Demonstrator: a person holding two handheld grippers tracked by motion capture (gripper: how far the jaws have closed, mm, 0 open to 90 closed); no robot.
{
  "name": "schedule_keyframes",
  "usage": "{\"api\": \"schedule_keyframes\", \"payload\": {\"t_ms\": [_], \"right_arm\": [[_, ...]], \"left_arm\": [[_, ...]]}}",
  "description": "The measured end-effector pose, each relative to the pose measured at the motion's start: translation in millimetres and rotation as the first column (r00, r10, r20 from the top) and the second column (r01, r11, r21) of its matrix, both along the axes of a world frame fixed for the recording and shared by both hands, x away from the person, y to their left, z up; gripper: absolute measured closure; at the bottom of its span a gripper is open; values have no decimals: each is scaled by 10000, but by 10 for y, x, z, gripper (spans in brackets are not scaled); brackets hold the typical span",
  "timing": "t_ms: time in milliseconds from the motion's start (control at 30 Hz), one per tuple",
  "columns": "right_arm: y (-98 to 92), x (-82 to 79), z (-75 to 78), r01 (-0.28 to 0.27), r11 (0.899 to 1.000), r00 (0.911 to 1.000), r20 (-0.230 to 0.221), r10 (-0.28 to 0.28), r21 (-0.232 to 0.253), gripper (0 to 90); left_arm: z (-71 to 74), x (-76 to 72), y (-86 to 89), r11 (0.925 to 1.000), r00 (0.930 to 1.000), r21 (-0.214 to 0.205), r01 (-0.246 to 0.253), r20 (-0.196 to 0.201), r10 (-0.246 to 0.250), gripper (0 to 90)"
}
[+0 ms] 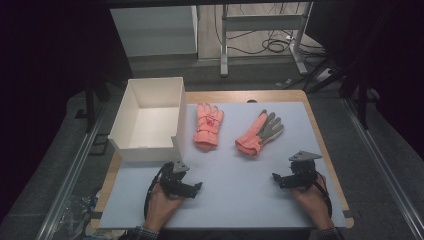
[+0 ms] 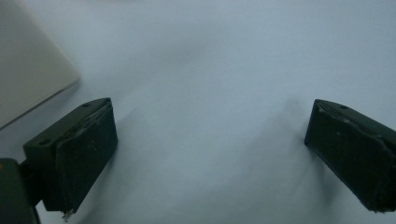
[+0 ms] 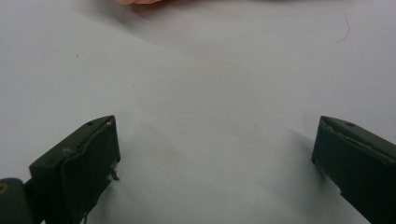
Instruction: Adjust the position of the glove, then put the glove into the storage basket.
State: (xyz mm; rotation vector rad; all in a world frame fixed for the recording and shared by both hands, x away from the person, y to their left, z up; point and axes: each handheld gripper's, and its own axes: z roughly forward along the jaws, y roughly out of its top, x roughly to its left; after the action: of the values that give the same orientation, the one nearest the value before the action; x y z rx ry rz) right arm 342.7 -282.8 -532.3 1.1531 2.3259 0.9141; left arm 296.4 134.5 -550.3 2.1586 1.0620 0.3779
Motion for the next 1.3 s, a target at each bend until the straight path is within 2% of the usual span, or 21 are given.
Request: {"api": "schedule_keyframes", "payload": {"t_ms": [800, 1133, 1300], "right_arm": [[0, -1, 13, 36, 10000, 10000, -20, -36, 24, 23], [29, -5, 57, -120, 9995, 9999, -39, 121, 278, 119], [60, 37, 154, -344, 9984, 9994, -30, 345, 460, 182]], "left_arm": [[1, 1, 5, 10000, 10000, 39, 32, -7, -32, 23], [1, 2, 5, 10000, 10000, 40, 32, -9, -32, 23], [1, 1, 4, 10000, 10000, 39, 26, -8, -26, 23]]}}
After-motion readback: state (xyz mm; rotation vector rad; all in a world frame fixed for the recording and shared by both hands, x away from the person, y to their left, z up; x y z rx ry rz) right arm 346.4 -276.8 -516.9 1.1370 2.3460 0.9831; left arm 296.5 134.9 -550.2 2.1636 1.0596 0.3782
